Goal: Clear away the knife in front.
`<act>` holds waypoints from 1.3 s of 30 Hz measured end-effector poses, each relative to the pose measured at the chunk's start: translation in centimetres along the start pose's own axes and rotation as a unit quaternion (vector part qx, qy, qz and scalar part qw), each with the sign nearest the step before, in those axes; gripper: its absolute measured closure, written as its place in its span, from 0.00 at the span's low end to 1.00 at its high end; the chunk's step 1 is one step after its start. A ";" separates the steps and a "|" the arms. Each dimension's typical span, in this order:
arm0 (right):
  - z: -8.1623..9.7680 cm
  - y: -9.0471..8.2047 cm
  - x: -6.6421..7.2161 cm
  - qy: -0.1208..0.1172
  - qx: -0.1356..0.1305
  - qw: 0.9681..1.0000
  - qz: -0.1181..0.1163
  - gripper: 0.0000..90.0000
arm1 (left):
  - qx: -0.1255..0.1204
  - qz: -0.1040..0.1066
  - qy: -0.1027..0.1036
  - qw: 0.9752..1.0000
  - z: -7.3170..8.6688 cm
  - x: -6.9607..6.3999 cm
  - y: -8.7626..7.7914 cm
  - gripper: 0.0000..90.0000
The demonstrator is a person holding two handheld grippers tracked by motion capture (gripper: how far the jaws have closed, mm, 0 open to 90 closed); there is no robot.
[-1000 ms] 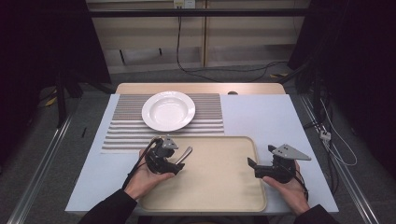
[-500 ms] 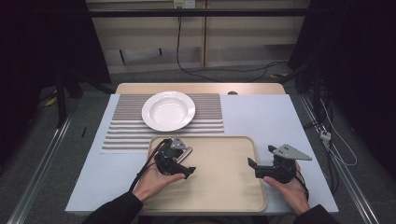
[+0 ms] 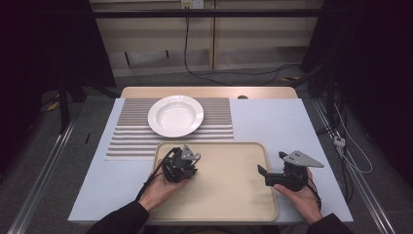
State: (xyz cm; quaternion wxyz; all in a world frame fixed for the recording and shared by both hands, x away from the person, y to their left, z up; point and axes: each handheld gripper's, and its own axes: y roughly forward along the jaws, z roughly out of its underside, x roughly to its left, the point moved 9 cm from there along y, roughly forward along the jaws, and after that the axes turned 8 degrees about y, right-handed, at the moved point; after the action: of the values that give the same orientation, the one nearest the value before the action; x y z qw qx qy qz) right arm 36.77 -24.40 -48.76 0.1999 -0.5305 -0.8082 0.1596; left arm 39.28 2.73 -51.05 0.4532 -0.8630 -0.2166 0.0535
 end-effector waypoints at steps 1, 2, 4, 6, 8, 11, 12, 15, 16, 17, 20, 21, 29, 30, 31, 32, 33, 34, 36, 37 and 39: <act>0.0 0.0 0.0 0.000 -0.001 1.000 0.000 0.07 | -0.005 -0.001 -0.008 1.000 -0.1 0.0 0.1 1.00; 0.0 0.0 -0.1 0.000 -0.002 1.000 0.000 0.07 | -0.002 -0.003 -0.003 1.000 0.0 0.1 0.1 1.00; 0.0 0.0 -0.1 0.000 -0.001 1.000 0.000 0.07 | 0.002 0.000 0.004 1.000 0.0 0.2 0.1 1.00; 0.0 0.0 0.0 0.001 0.000 1.000 0.000 0.07 | 0.001 -0.001 0.002 1.000 0.0 0.5 0.1 1.00; 0.0 -0.1 0.0 0.000 -0.002 1.000 0.001 0.07 | 0.001 0.000 -0.003 1.000 0.1 0.7 0.1 1.00; 0.0 -0.1 -0.1 -0.002 -0.003 1.000 0.002 0.07 | 0.009 0.000 0.003 1.000 0.3 0.8 0.0 1.00; 0.0 -0.1 0.0 -0.001 -0.003 1.000 0.001 0.07 | 0.009 0.000 0.002 1.000 0.3 0.8 -0.1 1.00; 0.1 -0.1 -0.1 0.000 -0.001 1.000 0.000 0.07 | 0.014 0.002 0.003 1.000 0.6 0.8 -0.3 1.00; 0.0 -0.1 -0.1 0.000 -0.001 1.000 0.001 0.07 | 0.015 0.000 0.004 1.000 0.7 0.8 -0.4 1.00; 0.1 0.0 -0.1 0.001 0.000 1.000 0.001 0.07 | 0.015 -0.002 0.006 1.000 0.8 0.9 -0.4 1.00; 0.1 0.0 -0.1 0.001 0.000 1.000 0.002 0.07 | 0.013 0.001 -0.001 1.000 0.9 0.9 -0.5 1.00; 0.0 0.0 -0.1 0.001 -0.001 1.000 0.002 0.07 | 0.014 0.003 -0.001 1.000 0.9 1.0 -0.5 1.00; 0.0 -0.1 0.0 0.000 -0.001 1.000 -0.001 0.07 | 0.023 -0.002 -0.018 1.000 1.4 1.6 -0.8 1.00; 0.0 -0.1 0.0 0.002 -0.001 1.000 0.000 0.07 | 0.021 -0.002 -0.021 1.000 1.4 1.6 -0.8 1.00; 0.0 -0.1 0.0 0.003 -0.001 1.000 0.000 0.07 | 0.022 -0.002 -0.018 1.000 1.5 1.7 -0.9 1.00; 0.0 -0.1 0.0 0.003 -0.001 1.000 0.000 0.07 | 0.021 -0.003 -0.018 1.000 1.5 1.7 -0.9 1.00; 0.0 -0.1 0.0 0.002 -0.002 1.000 0.001 0.07 | 0.027 -0.002 -0.008 1.000 1.7 1.8 -1.0 1.00; 0.0 -0.1 0.0 0.001 -0.003 1.000 0.001 0.07 | 0.023 -0.002 -0.009 1.000 1.7 1.8 -1.1 1.00; 0.0 -0.1 0.0 0.002 -0.002 1.000 0.001 0.07 | 0.024 -0.005 -0.007 1.000 2.0 1.9 -1.2 1.00; 0.0 -0.1 0.0 0.003 -0.002 1.000 0.002 0.07 | 0.027 -0.005 -0.004 1.000 2.1 2.0 -1.3 1.00; 0.0 -0.1 0.0 0.003 -0.002 1.000 0.001 0.07 | 0.023 0.002 -0.012 1.000 2.3 2.1 -1.4 1.00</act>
State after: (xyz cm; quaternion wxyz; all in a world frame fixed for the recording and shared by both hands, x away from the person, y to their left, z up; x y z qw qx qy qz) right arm 36.67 -24.49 -48.72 0.2011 -0.5326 -0.8072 0.1560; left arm 40.10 6.04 -51.02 0.4700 -0.8523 -0.2189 0.0693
